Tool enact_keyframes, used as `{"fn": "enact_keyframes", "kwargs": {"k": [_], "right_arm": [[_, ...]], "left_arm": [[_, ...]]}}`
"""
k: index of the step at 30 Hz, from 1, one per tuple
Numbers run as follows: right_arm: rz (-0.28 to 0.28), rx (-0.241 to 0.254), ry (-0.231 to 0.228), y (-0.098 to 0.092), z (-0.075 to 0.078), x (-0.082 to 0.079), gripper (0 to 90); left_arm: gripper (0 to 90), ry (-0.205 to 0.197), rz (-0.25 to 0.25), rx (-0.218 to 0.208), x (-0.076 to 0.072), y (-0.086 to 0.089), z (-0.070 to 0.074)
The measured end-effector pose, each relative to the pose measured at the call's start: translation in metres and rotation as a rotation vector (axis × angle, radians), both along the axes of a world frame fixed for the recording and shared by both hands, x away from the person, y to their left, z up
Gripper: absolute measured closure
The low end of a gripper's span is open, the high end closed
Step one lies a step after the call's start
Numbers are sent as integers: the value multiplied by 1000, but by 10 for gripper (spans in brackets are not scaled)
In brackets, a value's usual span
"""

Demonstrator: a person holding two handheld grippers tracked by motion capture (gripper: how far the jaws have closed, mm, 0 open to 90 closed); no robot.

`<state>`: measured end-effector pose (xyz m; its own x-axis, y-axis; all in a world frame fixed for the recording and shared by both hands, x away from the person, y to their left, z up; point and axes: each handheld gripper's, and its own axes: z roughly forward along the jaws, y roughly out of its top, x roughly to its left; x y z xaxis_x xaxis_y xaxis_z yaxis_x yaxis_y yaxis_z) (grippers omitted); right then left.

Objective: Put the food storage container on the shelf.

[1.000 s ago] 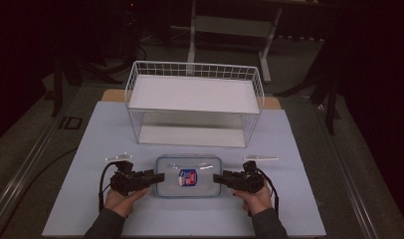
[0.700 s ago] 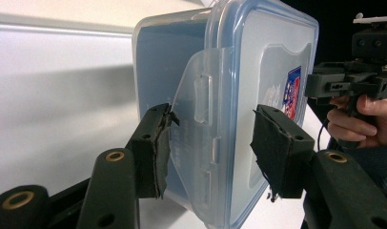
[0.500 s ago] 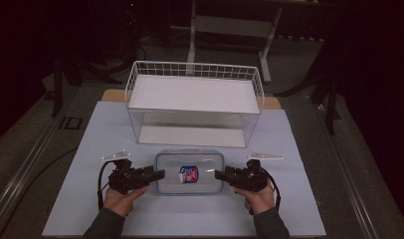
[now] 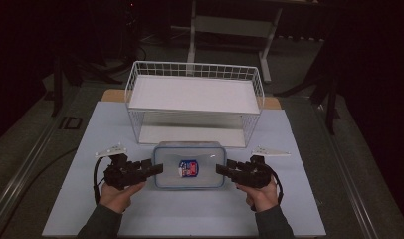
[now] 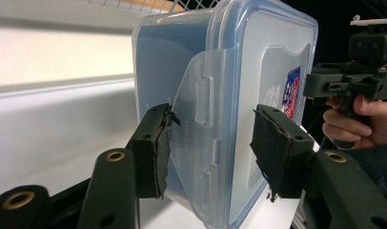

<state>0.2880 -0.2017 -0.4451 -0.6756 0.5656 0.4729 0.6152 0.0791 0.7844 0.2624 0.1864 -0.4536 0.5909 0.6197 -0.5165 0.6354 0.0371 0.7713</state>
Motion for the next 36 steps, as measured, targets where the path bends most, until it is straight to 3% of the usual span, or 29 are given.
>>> {"fn": "enact_keyframes", "kwargs": {"k": [15, 26, 36], "right_arm": [[-9, 34, -78, -4, 27, 1, 518], [-18, 48, -144, -7, 60, 4, 518], [-11, 36, -202, -5, 87, 12, 518]], "left_arm": [[487, -74, -15, 16, 7, -3, 37], [487, -151, -23, 18, 18, -5, 76], [488, -202, -19, 8, 24, -3, 98]]}}
